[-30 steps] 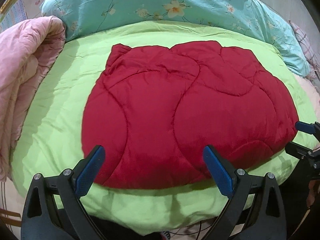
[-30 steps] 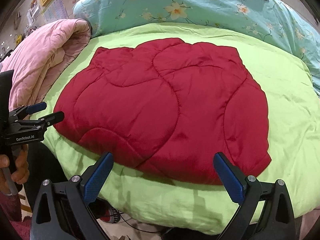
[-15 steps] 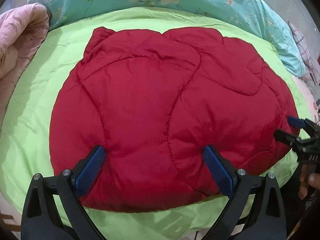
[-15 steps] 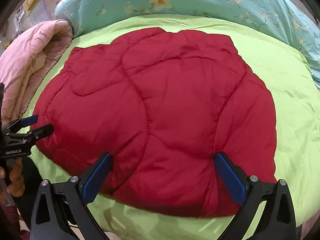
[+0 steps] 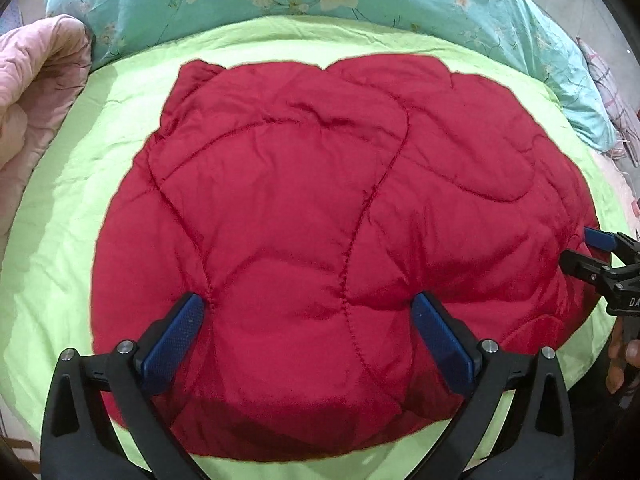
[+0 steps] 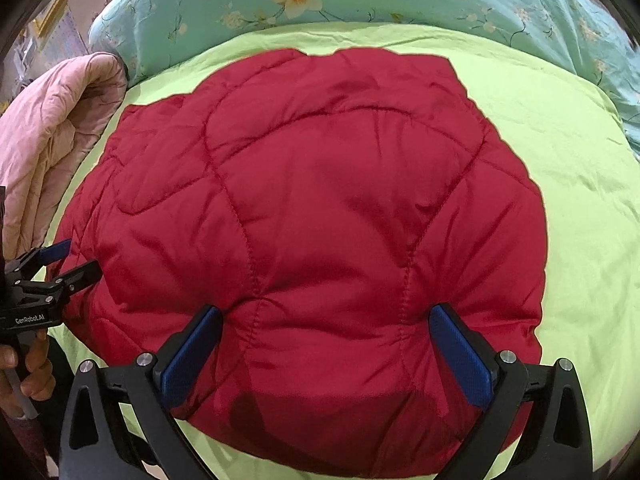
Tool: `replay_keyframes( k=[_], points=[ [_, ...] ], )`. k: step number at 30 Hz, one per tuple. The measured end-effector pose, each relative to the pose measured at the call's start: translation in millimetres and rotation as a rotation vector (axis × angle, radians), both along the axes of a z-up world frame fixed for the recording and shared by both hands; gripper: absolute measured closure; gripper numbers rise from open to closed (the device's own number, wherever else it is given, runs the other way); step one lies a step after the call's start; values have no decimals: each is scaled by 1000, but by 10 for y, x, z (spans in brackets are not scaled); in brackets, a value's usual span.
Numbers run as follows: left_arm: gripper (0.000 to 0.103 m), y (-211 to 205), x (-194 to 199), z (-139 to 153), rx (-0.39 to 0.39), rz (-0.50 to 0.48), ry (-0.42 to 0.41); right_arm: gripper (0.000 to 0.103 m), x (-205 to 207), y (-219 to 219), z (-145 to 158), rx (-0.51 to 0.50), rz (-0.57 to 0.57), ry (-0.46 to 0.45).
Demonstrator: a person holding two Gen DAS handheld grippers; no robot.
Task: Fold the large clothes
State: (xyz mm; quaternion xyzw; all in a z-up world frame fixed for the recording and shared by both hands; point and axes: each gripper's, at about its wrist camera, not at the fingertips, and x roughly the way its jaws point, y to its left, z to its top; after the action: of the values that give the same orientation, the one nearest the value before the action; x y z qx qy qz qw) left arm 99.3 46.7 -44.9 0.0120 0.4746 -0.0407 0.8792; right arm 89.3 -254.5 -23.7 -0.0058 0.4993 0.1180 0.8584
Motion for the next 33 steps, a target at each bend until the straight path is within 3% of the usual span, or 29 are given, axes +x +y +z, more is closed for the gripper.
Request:
replay_keyframes(
  k=[9,16,23,33],
  points=[
    [0,58,-282,253,-25,-4,10,0,-469,-46,346,31,28,-33],
    [0,-17,-539,290,16,-21,13,0,-813,-16,409,33,71,-6],
    [0,-40,-723,339,48,-30,11,0,-1020,129,445,9,141,-8],
    [0,-31,-832,593,78,-22,-48,0,-1121,239,736,-14,191,-61]
  ],
)
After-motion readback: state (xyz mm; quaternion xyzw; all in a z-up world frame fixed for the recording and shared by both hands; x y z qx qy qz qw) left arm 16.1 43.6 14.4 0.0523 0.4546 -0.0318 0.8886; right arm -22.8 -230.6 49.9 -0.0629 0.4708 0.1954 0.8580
